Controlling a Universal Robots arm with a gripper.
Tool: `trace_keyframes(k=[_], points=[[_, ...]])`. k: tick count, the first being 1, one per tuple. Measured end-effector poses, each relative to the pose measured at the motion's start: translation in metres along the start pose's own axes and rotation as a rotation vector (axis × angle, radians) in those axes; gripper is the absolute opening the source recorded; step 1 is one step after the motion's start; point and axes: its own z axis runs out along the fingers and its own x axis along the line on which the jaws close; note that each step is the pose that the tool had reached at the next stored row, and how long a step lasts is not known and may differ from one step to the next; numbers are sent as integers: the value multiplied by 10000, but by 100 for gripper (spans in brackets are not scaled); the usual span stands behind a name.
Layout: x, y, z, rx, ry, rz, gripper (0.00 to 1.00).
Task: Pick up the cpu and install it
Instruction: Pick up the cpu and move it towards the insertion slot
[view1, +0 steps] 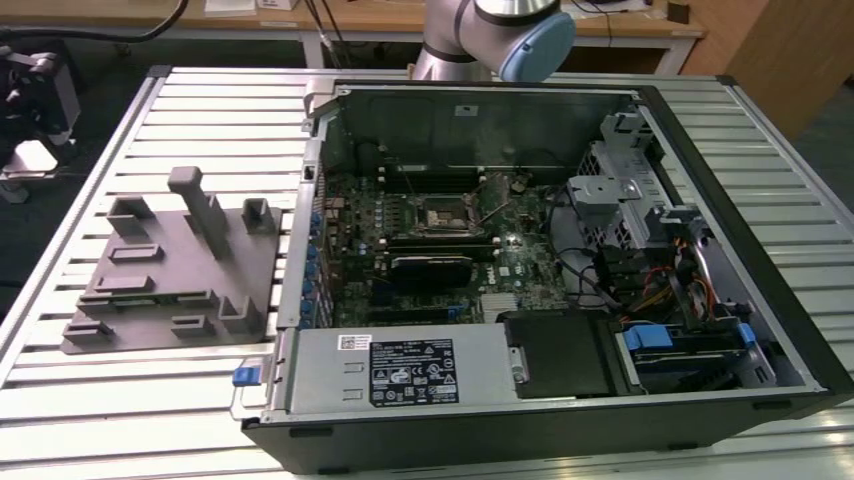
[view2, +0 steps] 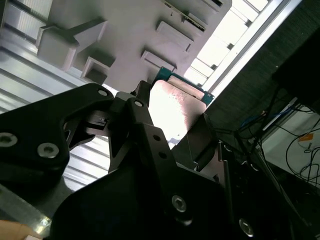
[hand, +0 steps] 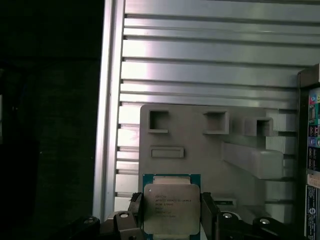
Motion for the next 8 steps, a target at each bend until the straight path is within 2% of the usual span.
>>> trace_keyframes(k=[8], points=[[2, 13, -213, 0, -7, 0, 54]])
